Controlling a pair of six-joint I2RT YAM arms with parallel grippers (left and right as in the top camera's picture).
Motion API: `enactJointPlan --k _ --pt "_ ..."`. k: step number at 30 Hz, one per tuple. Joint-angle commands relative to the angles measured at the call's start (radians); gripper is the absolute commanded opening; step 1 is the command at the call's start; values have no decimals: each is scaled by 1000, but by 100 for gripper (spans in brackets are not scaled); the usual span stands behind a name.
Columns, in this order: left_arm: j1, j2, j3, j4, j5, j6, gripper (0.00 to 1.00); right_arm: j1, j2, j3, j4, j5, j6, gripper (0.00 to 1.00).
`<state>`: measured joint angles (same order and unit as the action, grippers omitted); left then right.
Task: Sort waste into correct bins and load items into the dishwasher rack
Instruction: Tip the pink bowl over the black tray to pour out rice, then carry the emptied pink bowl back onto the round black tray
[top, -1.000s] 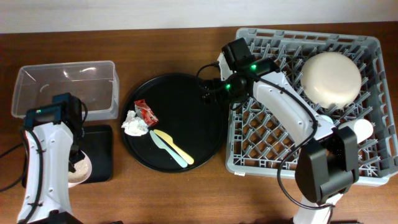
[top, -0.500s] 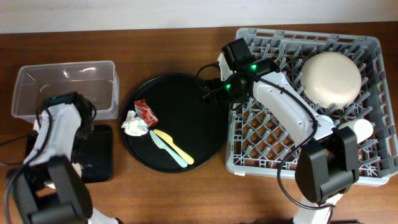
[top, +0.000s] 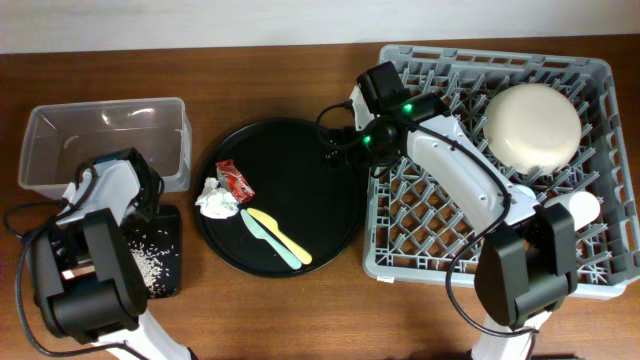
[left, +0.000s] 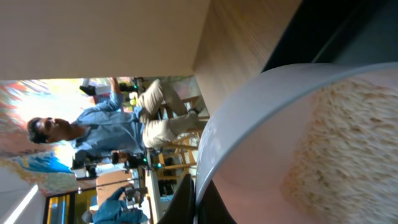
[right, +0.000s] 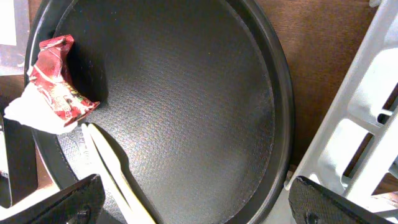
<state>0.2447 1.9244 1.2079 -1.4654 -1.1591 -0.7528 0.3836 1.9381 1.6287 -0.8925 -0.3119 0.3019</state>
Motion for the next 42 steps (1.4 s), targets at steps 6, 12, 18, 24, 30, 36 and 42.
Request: enactJointPlan --k 6,12,18,24,30,36,42 --pt "-40 7 12 -4 -98 20 0 -6 -14 -8 0 9 -9 98" --pt "-132 7 12 -1 -171 47 0 -6 -14 -8 3 9 -9 98" --pt "-197 7 12 13 -230 51 1 -6 -14 -8 3 9 -9 98" --pt "-204 7 12 -27 -172 51 0 -6 -14 -8 3 9 -9 98" --pt "-274 8 8 -56 -171 75 1 -6 -14 -8 10 9 -9 98" --pt "-292 3 4 -79 -162 85 1 -6 -14 -8 14 9 -9 98" --pt "-314 -3 5 -63 -161 177 1 -6 -14 -8 15 9 -9 98"
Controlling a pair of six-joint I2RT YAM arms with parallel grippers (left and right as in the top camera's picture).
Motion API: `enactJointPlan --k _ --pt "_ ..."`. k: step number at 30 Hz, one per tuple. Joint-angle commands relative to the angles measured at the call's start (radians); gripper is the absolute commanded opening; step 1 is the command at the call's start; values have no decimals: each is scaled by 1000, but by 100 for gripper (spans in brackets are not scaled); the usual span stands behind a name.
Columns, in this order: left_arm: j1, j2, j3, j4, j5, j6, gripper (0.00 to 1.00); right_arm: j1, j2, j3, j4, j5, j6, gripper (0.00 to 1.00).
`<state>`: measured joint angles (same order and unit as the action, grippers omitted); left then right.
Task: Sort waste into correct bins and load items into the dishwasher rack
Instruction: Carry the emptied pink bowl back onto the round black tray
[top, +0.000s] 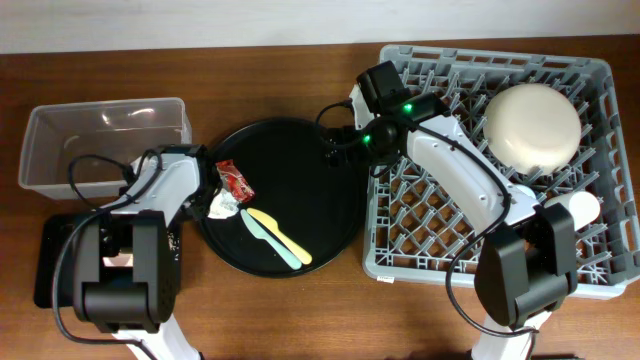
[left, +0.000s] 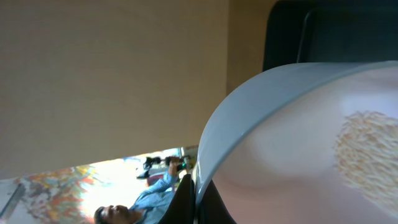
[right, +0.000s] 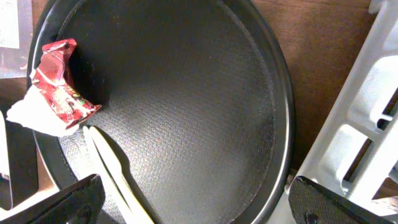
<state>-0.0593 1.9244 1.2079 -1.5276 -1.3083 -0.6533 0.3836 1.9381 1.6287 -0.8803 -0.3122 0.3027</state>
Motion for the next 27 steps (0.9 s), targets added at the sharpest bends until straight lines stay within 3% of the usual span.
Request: enactJointPlan --k 1,2,4,7,14,17,19,21,23,25,27 --pt "-10 -7 5 3 -10 57 1 -6 -14 -8 3 9 -10 98" --pt "-5 -8 5 15 -12 49 1 -6 -14 -8 5 9 -10 98" --pt "-11 -9 10 -11 27 155 0 -6 -14 -8 5 9 -10 98" --pt "-14 -23 0 61 30 153 1 -6 -14 -8 6 9 -10 98" --pt "-46 -40 15 20 50 212 1 -6 -14 -8 9 10 -10 98" --pt "-75 -52 14 108 8 182 0 -6 -14 -8 16 9 -10 98" --pt "-69 -49 14 95 21 245 0 -6 -14 -8 4 10 -10 98" --pt "-60 -50 12 118 13 233 1 -6 -14 -8 -1 9 -9 98" --pt "-56 -51 17 51 39 301 0 -6 -14 -8 0 9 -10 98" --pt "-81 -78 15 80 5 160 1 -6 -14 -8 5 9 -10 98" --pt "-42 -77 10 73 11 193 1 -6 -14 -8 3 9 -10 98"
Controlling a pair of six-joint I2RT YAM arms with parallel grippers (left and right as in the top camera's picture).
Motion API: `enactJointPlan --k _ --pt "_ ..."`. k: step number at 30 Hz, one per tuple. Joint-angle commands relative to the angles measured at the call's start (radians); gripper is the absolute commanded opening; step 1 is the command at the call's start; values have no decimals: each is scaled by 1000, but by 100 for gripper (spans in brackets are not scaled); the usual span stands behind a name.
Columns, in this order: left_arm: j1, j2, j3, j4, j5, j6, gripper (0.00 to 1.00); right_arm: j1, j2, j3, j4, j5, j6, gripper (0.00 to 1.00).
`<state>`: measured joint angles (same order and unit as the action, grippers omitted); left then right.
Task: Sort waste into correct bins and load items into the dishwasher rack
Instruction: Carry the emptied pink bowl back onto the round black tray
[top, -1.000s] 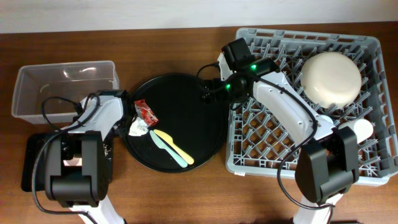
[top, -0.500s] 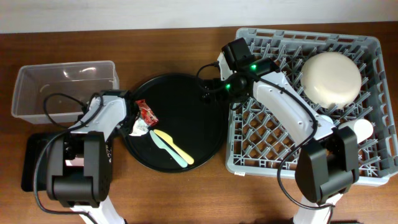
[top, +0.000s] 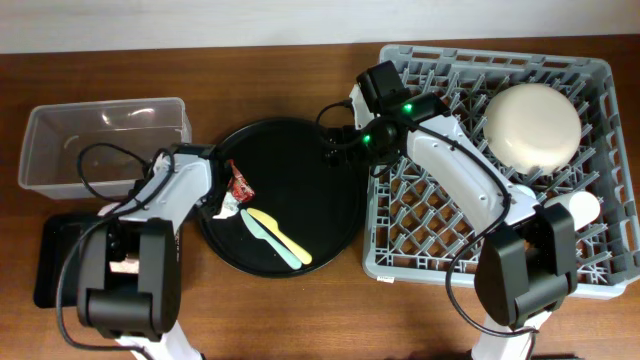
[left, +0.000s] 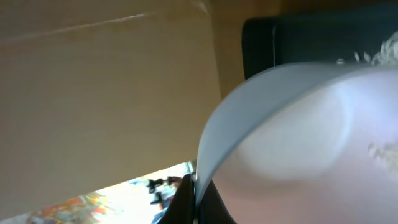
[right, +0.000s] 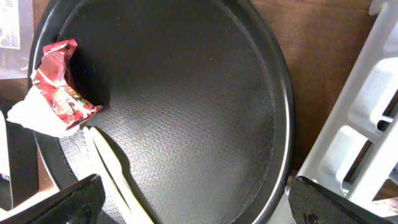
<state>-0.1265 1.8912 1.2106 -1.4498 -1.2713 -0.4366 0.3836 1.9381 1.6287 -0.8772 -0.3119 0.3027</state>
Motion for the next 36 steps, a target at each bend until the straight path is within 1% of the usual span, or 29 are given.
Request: enactJointPlan --k 1,2,3,4,5,6,7,8,9,10,11,12,13,14,15,16,17,18,21,23,24,25,26,29,31,32,33,36 --pt "42 -43 7 -38 -13 19 1 -6 -14 -8 -4 9 -10 98" --pt "49 -50 7 -48 -7 -11 0 -6 -14 -8 -5 9 -10 98" --pt "50 -51 7 -25 -5 -35 1 -6 -14 -8 0 9 -9 98" --pt "52 -51 7 -5 20 -23 0 -6 -14 -8 4 9 -9 98" --pt "45 -51 7 -20 54 48 1 -6 -14 -8 7 9 -9 98" --pt "27 -60 7 -6 46 20 0 -6 -14 -8 8 9 -9 98" --pt "19 -62 5 44 30 5 1 -6 -14 -8 11 9 -10 98" --pt "20 -60 3 51 32 32 0 -6 -14 -8 11 8 -10 98" --pt "17 -57 3 19 47 95 0 -6 -14 -8 6 9 -10 98" --pt "10 -58 1 19 40 64 1 -6 -14 -8 2 9 -10 98" --pt "10 -61 1 52 19 39 1 -6 -14 -8 2 9 -10 98" --pt "12 -60 1 51 19 87 0 -6 -14 -8 2 9 -10 98" --pt "8 -60 2 18 18 159 1 -6 -14 -8 2 9 -10 98" --pt "-14 -69 6 -26 -6 146 1 -6 -14 -8 3 9 -10 98" --pt "-29 -81 5 -13 -58 75 0 -6 -14 -8 6 9 -9 98" --pt "-32 -87 5 1 -82 30 1 -6 -14 -8 10 9 -9 98" --pt "-19 -87 5 9 -67 30 0 -6 -14 -8 8 9 -10 98" --pt "-11 -87 4 1 -26 48 1 -6 -14 -8 6 9 -9 98" --pt "10 -85 0 45 30 44 0 -6 -14 -8 2 9 -10 98" --pt "30 -85 -2 44 127 44 0 -6 -14 -8 2 9 -10 98" --pt "31 -89 -2 31 175 40 0 -6 -14 -8 2 9 -10 98" --pt "31 -97 -2 15 209 0 0 -6 -14 -8 3 9 -10 98" --pt "25 -113 -2 10 223 -31 0 -6 -14 -8 3 9 -10 98" --pt "5 -189 11 10 257 -34 0 -6 -14 -8 3 9 -10 98" --pt "-10 -258 29 11 325 -33 0 -6 -14 -8 3 9 -10 98" --pt "-18 -291 37 22 379 -29 1 -6 -14 -8 3 10 -11 98" --pt "-26 -324 41 50 451 1 0 -7 -14 -8 3 9 -19 98" --pt "-64 -422 40 207 743 157 0 -20 -14 -8 2 9 -32 98"
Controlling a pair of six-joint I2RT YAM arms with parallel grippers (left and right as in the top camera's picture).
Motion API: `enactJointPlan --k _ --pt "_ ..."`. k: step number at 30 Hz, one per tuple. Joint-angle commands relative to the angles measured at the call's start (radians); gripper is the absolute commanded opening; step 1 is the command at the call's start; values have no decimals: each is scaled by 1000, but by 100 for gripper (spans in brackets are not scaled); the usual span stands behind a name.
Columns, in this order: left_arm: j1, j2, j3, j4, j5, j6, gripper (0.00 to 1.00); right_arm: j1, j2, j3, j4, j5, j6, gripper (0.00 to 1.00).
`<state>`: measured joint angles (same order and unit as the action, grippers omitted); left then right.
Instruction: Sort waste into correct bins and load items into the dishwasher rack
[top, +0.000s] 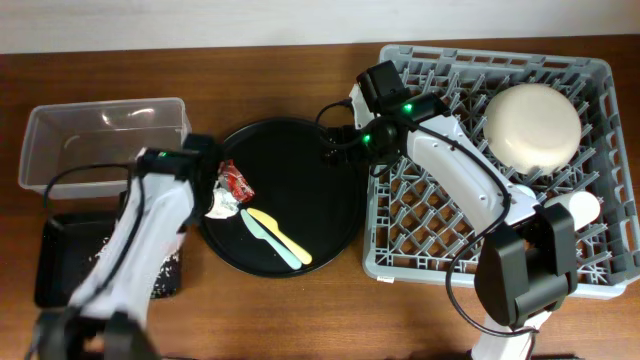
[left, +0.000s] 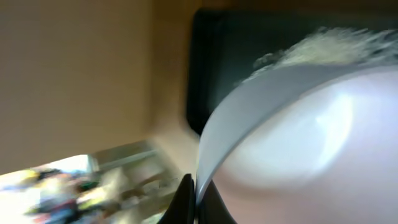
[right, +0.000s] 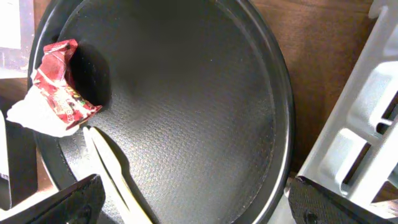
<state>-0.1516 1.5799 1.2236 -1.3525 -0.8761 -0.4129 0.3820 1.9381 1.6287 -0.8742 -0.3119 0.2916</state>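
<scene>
My left gripper (left: 194, 196) is shut on the rim of a pale bowl (left: 298, 143) that fills the left wrist view. Its inside looks bare. Beyond the rim lies scattered rice (left: 323, 40) on a black bin (left: 249, 37). From overhead the left arm is blurred, with its gripper (top: 190, 158) near the round black tray's (top: 330, 235) left edge. On that tray lie a red wrapper (top: 235, 182), a white crumpled tissue (top: 220, 205) and yellow and green cutlery (top: 275, 235). My right gripper (right: 199, 205) hangs open over the tray's right side.
A clear plastic bin (top: 60, 135) stands at the back left, and the black bin (top: 70, 270) with rice is in front of it. The grey dishwasher rack (top: 440, 250) on the right holds an upturned cream bowl (top: 532, 125) and a white cup (top: 580, 208).
The left arm has shifted and is blurred from overhead. Its wrist view has turned from wall and bin edge to the black bin with rice beyond the bowl's rim. The right arm is unmoved.
At first my left gripper held the bowl over the black bin, with much rice stuck inside. Later it was by the round tray's left edge, and the bowl showed less rice each time. Now the bowl looks bare. The right gripper stayed open over the tray throughout.
</scene>
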Motion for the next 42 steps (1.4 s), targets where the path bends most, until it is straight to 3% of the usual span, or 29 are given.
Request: enactJointPlan --k 1,2,8,11,15,19,20,21,22,23,24,29,32,37,42 --pt "-51 -131 27 153 416 150 1 -26 -14 -8 -4 8 -21 100" --pt "-79 -152 27 232 507 150 1 -50 -27 -8 -11 6 -21 98" --pt "-121 -104 21 410 605 157 0 -188 -134 -7 -32 1 24 99" --pt "-121 -16 21 551 822 227 1 -236 -178 -7 -75 1 24 98" --pt "-121 93 21 608 956 229 7 -237 -182 -7 -152 1 -22 98" --pt "-121 156 21 613 978 233 10 -235 -182 -7 -192 1 -51 98" --pt "-121 155 21 620 978 254 19 -233 -182 -7 -193 2 -51 98" --pt "-118 147 30 620 977 288 66 -228 -182 -7 -193 1 -51 98" --pt "-114 138 45 614 978 309 84 -220 -182 -7 -193 -1 -52 98" --pt "-105 119 74 591 977 320 87 -204 -182 -7 -192 -12 -75 98" --pt "-94 100 103 566 977 330 99 -187 -182 -7 -191 -26 -106 99" --pt "18 -43 292 396 896 340 99 -34 -168 -8 -164 37 -137 95" --pt "137 -166 370 297 868 339 99 64 -132 -8 -119 144 -64 92" --pt "322 -343 372 138 776 339 99 172 -21 -8 -51 163 54 84" --pt "412 -480 372 101 781 340 99 216 104 -8 51 169 203 81"
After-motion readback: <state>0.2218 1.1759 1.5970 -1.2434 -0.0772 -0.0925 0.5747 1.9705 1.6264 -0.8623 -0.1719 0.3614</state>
